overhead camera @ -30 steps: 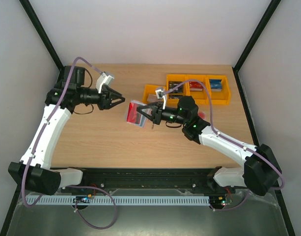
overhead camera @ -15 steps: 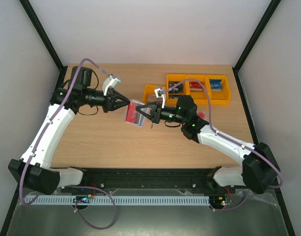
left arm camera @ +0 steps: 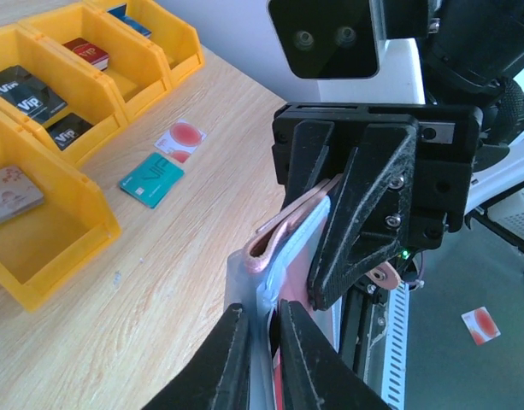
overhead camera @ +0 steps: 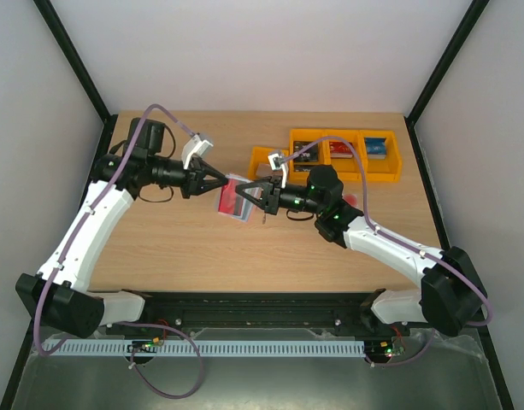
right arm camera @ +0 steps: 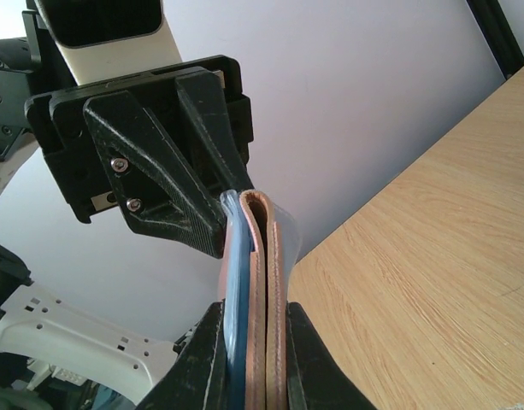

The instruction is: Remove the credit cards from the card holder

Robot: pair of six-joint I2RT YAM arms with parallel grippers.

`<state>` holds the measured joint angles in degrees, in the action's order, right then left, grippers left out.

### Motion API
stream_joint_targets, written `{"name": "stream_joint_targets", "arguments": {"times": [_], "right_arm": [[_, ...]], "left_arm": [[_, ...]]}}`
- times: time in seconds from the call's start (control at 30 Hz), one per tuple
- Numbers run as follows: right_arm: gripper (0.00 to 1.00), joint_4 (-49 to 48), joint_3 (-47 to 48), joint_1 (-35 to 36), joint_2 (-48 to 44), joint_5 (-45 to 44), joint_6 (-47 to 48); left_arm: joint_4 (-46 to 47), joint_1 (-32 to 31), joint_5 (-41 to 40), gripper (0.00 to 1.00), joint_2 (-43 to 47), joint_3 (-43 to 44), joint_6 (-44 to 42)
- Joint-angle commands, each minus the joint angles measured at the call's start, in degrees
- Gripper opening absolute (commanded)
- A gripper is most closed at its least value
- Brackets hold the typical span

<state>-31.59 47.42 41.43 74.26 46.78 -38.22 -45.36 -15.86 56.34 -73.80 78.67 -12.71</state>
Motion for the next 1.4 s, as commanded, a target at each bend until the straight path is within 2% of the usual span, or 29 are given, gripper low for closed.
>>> {"name": "stream_joint_targets", "arguments": {"times": [0.0,0.07,0.17,0.27,0.5,0.6,0.73,0.83,1.07,1.17,1.23,1.37], "right_arm": [[0.02,-5.4,2.2,0.0,-0.1,2.0,-0.7],[0.02,-5.6,2.1,0.0,0.1,2.0,-0.7],[0.03,-5.7,2.0,-0.1,0.1,1.8,-0.8],[0.15,-6.4,1.2,-0.4,-0.1,2.4,-0.9],[0.27,-8.6,-1.0,-0.8,0.0,6.7,-1.5],[0.25,-9.2,-1.7,-0.8,0.2,8.3,-1.8],[0.10,-8.0,-1.6,-1.2,0.4,9.3,-1.0],[0.02,-6.8,-1.8,-1.9,-0.4,9.8,0.0],[0.02,-1.8,-0.5,-3.2,-2.0,9.7,3.4],[0.02,-4.7,0.4,-3.1,-0.2,12.2,0.7],[0.02,-6.9,0.4,-3.1,0.5,12.8,-1.1],[0.02,-8.0,0.6,-3.2,0.5,12.8,-1.6]], "left_arm": [[0.3,-0.7,2.3,0.10,-0.2,-1.3,-1.0],[-1.4,-1.4,4.8,0.03,-0.3,-1.2,-3.2],[-3.9,-1.3,8.0,0.02,-0.1,0.0,-6.2],[-4.6,1.2,11.0,0.02,0.2,0.4,-6.9],[-4.7,4.3,12.9,0.02,0.7,0.5,-7.3],[-4.8,4.7,12.9,0.02,0.6,0.6,-7.3],[-5.0,5.2,12.5,0.02,0.5,0.8,-7.4],[-8.0,5.8,12.4,0.02,0.7,1.7,-11.1],[-11.8,5.8,13.6,0.02,0.8,1.3,-16.3],[-12.5,4.7,15.3,0.20,0.9,-0.1,-18.0],[-12.3,4.6,15.4,0.28,1.0,-0.8,-18.0],[-11.0,4.6,15.2,0.30,1.2,-2.2,-16.7]]}}
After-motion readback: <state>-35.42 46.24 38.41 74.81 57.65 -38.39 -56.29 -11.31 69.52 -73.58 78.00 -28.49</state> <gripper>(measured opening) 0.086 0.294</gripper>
